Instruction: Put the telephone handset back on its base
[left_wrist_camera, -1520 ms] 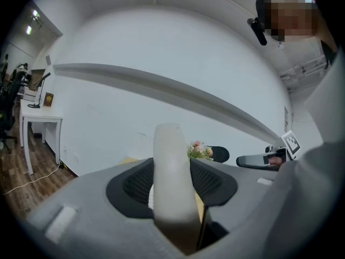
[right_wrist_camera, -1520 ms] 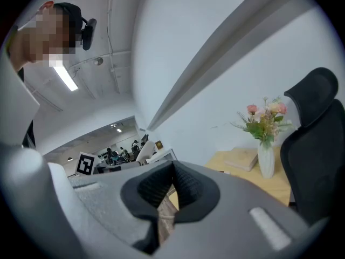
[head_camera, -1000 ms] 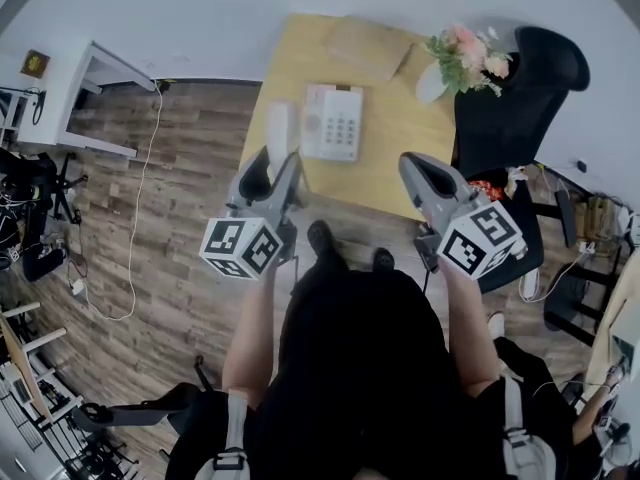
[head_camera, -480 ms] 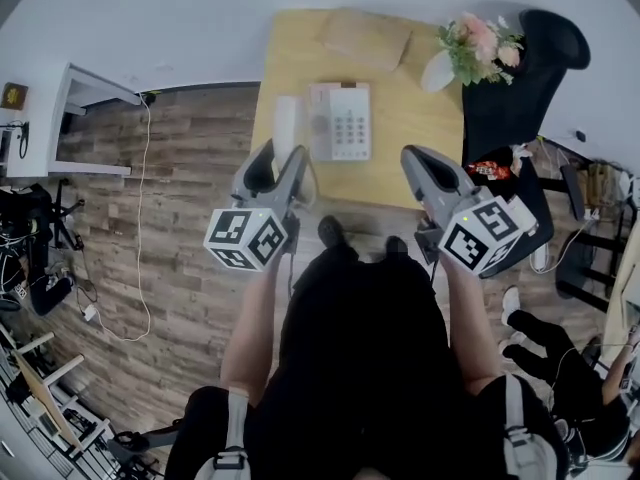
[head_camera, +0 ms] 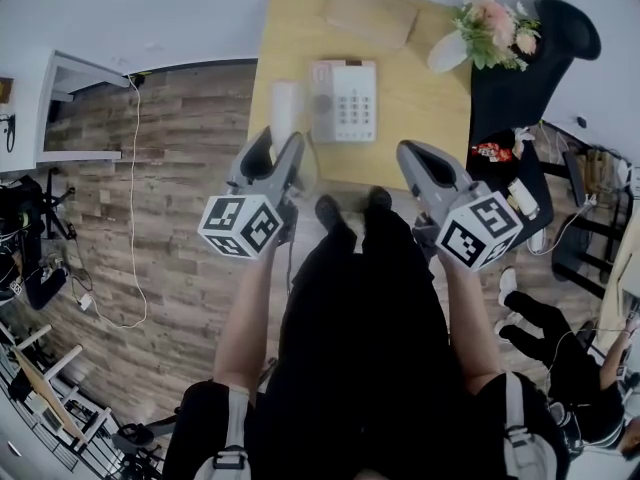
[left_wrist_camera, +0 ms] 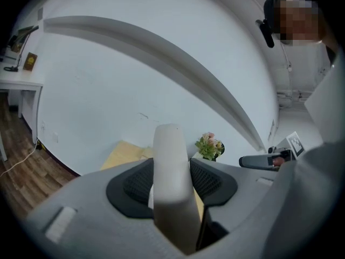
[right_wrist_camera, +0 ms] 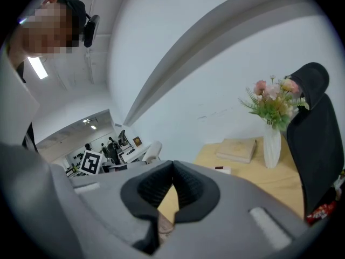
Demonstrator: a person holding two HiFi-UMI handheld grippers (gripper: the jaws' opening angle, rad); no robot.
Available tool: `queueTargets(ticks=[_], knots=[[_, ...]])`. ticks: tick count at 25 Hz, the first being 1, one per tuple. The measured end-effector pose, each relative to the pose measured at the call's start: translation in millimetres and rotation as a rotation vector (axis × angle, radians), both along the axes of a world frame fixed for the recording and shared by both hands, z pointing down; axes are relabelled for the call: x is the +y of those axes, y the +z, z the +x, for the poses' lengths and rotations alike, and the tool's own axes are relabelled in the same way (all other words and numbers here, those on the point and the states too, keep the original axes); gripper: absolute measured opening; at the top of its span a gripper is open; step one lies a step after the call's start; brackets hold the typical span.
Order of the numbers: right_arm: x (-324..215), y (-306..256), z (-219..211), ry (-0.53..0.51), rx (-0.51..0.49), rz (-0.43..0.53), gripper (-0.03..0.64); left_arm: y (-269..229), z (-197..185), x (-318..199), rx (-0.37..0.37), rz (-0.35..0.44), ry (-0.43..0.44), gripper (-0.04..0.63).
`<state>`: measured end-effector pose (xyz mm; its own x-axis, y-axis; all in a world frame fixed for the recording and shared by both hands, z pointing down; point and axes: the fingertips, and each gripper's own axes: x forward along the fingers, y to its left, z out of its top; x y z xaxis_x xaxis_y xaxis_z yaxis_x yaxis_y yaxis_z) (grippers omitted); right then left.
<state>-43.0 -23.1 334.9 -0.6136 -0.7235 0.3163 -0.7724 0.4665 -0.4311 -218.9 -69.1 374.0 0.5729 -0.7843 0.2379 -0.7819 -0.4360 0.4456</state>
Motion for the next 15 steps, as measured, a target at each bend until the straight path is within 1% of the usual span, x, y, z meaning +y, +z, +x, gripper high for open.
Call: queueTargets(ticks=[8,15], knots=[[-6.2,9.2,-2.2,-0.036,-0.006,-0.018,0.002,17.9,1.6,-2.1,-0.071,-0.025,-0.005,0.216],[-27.2,22.4,8.7,-0.064,-0.014,-0.047,0.002,39.2,12.7,-19.4,-0.103,-0.070,-0.029,0.216]])
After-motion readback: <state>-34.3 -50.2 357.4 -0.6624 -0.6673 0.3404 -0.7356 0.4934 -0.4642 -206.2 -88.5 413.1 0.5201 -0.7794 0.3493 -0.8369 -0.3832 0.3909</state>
